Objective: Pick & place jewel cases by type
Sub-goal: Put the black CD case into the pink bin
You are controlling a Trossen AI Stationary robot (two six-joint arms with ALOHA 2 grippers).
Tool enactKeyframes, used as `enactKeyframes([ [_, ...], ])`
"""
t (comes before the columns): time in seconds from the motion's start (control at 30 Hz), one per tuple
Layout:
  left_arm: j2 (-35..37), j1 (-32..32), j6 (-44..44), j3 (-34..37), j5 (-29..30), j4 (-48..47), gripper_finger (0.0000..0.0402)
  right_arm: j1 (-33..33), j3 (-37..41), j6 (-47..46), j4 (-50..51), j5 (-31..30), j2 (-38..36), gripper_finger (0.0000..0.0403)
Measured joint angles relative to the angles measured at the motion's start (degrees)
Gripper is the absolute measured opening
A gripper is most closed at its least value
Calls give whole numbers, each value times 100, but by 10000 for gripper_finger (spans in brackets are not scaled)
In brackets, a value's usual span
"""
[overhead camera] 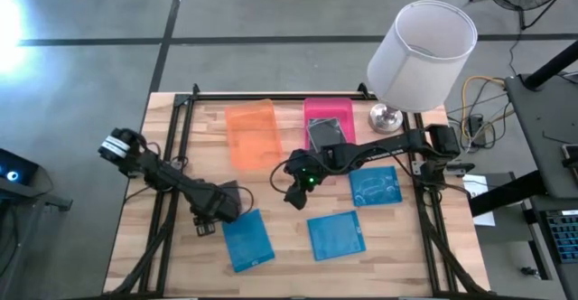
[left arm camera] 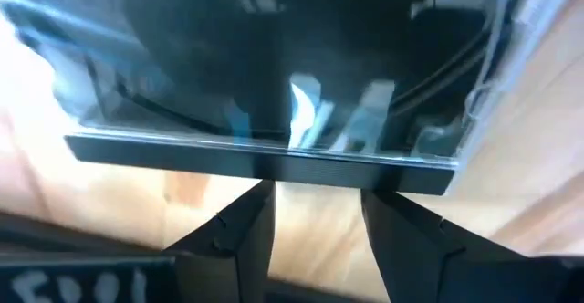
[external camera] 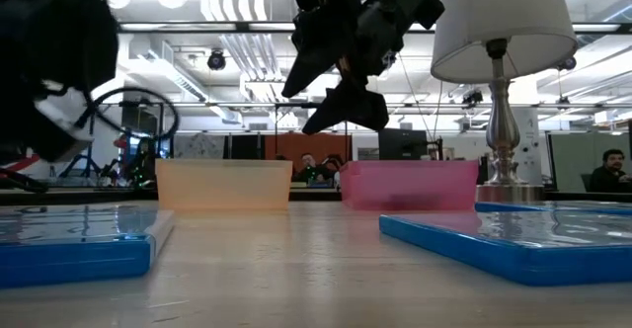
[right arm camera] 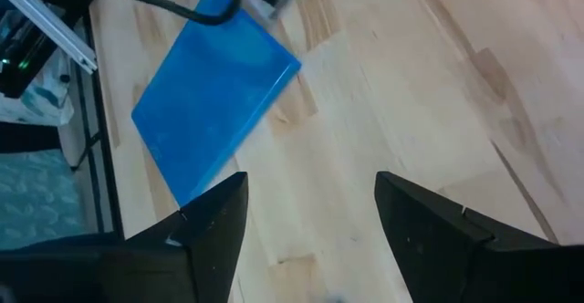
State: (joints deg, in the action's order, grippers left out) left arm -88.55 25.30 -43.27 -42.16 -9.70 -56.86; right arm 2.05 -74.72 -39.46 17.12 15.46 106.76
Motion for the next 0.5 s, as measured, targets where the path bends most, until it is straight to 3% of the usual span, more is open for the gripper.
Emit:
enactKeyframes([
  [0.27,436,-162,-785,-530,1306,208,151,-273,13,-1156,-219,43,625,233],
  [0.5,1173,-108,-2028,-546,1674,197,151,-324,-7,-1622,-866,356,1343,233],
])
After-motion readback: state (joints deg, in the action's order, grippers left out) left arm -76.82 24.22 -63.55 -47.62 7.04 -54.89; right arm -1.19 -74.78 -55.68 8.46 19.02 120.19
